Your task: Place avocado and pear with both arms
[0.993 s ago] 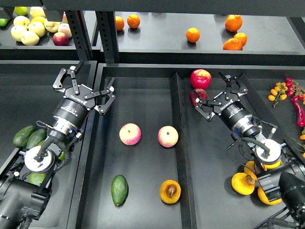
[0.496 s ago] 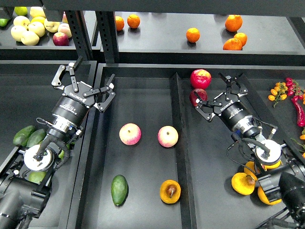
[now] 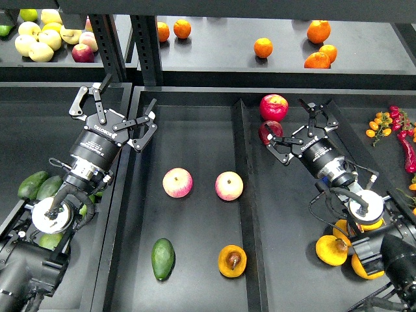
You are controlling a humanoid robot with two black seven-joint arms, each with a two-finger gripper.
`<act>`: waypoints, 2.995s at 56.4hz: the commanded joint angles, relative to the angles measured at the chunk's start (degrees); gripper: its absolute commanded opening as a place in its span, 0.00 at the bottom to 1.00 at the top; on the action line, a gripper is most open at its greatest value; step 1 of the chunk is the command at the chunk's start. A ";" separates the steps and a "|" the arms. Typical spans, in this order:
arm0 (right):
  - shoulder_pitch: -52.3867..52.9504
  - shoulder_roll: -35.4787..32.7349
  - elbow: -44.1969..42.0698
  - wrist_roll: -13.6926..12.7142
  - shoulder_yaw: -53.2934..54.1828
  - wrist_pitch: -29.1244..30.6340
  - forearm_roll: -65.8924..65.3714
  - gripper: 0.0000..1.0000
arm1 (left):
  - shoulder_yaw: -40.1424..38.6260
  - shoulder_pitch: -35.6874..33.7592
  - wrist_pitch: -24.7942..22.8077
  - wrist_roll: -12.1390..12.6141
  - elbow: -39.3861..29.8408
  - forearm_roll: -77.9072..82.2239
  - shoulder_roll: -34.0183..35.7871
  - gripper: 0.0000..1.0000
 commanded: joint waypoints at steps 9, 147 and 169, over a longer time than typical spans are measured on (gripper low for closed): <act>-0.01 0.00 -0.69 -0.03 0.55 0.00 -0.09 1.00 | 5.66 -9.69 0.02 13.87 3.51 0.03 0.00 0.91; -2.38 0.00 0.19 0.06 5.12 0.00 0.00 1.00 | 79.59 -30.53 0.02 13.87 20.04 29.13 10.81 0.91; -2.64 0.00 0.72 0.06 5.12 0.00 0.00 1.00 | 79.41 -28.95 0.02 13.87 22.06 31.85 9.05 0.87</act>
